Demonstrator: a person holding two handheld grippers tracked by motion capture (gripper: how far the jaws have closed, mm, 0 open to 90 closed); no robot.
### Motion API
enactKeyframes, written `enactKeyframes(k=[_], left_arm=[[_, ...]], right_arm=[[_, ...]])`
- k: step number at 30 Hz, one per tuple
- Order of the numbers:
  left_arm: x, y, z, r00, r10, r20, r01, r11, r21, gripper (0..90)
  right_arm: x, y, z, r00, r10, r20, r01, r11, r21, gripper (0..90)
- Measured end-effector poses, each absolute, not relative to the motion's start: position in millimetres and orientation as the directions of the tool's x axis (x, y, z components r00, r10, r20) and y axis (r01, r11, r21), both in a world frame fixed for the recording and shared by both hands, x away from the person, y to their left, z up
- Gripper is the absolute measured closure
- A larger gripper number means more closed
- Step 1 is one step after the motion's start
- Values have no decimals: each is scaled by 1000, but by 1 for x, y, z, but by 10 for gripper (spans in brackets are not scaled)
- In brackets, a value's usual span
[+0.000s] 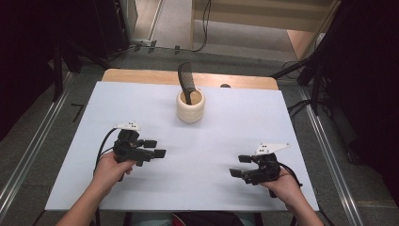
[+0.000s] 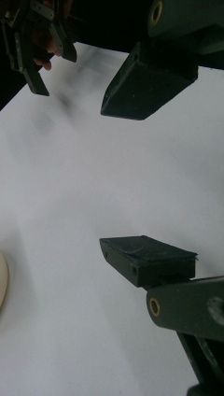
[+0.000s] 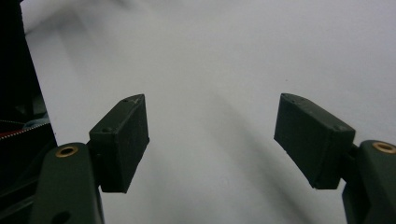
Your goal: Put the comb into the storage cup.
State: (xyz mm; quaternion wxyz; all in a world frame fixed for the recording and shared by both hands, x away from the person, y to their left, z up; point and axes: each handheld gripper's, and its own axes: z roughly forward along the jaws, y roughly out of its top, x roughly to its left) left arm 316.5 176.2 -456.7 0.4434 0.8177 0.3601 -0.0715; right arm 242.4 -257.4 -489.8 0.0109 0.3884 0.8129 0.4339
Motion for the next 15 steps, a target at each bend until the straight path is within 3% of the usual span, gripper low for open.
enactKeyframes(k=[15], left_arm=[[302, 190, -457, 728, 556, -402, 647, -360, 672, 314]], right_arm=[[243, -258, -490, -696, 642, 320, 624, 320, 713, 243]])
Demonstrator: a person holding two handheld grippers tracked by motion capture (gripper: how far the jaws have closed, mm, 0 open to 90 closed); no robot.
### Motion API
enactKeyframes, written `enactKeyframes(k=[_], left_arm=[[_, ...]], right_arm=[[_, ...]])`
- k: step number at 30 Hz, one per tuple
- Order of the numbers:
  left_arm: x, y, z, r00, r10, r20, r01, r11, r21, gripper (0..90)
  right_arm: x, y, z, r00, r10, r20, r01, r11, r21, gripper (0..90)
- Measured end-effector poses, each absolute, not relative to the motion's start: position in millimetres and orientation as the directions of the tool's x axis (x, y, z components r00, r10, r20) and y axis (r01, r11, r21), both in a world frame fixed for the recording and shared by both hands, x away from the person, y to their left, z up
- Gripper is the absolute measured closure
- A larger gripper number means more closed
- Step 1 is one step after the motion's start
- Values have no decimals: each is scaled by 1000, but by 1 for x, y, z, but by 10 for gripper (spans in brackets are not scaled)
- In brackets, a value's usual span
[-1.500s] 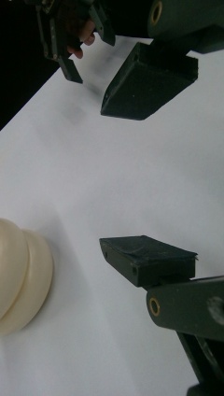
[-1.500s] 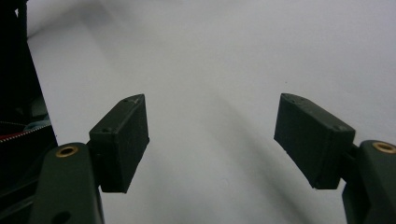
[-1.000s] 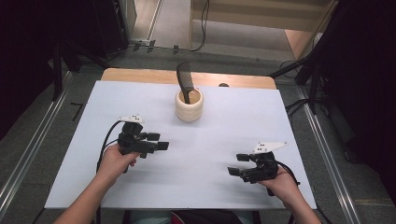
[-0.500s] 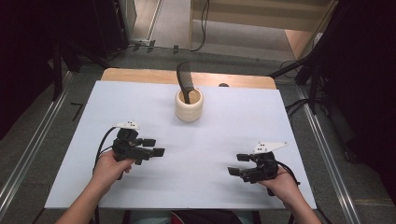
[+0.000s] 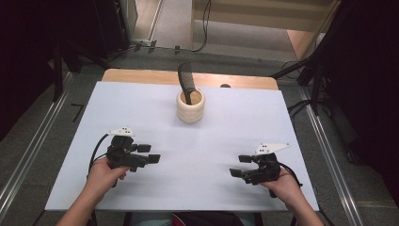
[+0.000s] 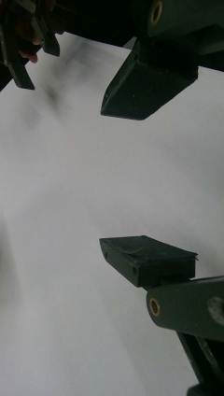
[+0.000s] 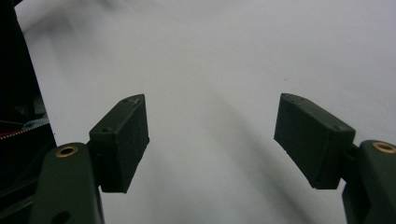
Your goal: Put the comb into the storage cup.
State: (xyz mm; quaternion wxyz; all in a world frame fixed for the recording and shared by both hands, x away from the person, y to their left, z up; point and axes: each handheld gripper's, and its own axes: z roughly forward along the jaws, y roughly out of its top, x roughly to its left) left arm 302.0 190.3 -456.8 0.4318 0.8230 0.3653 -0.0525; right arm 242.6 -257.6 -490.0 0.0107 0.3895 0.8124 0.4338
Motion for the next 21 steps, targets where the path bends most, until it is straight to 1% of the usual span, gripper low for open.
enactKeyframes(k=[5, 21], left_arm=[[299, 195, -458, 727, 566, -388, 645, -369, 669, 314], [291, 215, -458, 706, 591, -389, 661, -353, 662, 314]], right_arm=[[243, -258, -490, -694, 644, 320, 625, 320, 711, 243], [243, -258, -491, -693, 646, 319, 626, 322, 710, 243]])
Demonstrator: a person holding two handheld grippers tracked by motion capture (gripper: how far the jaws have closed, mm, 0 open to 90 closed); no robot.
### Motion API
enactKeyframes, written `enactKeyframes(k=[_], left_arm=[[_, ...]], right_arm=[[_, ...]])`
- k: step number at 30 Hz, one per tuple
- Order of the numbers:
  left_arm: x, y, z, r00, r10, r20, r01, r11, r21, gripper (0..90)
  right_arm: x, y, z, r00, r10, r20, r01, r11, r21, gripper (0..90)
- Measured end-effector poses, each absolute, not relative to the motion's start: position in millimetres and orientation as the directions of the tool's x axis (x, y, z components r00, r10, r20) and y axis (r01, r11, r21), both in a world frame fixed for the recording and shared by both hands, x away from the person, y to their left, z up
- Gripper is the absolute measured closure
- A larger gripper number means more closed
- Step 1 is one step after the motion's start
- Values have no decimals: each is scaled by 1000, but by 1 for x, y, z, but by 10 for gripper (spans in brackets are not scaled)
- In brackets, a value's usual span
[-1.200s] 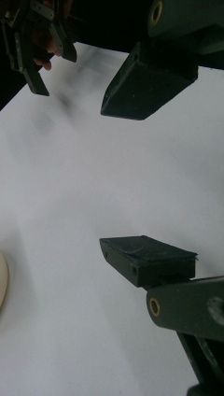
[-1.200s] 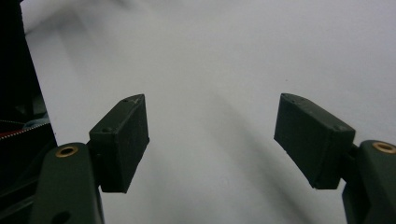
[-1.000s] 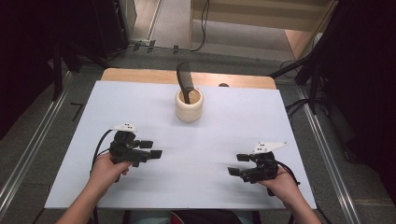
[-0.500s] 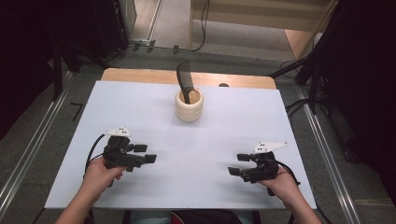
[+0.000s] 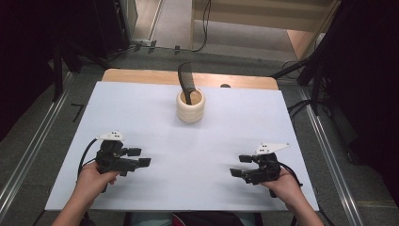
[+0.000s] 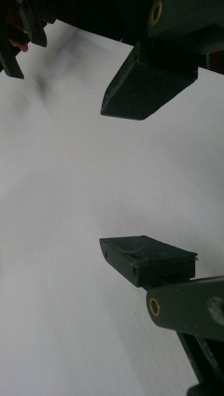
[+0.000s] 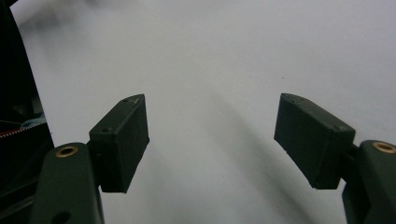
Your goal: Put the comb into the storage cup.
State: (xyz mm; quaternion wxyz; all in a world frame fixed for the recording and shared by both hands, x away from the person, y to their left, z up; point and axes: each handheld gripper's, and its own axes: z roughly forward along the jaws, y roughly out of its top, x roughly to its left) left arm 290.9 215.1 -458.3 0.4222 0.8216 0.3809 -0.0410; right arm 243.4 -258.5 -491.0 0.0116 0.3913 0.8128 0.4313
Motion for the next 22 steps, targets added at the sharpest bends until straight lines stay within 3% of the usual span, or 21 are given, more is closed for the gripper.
enactKeyframes(k=[22], left_arm=[[292, 214, -463, 702, 594, -393, 673, -371, 640, 314]], right_arm=[[244, -257, -494, -701, 642, 310, 626, 346, 699, 243]])
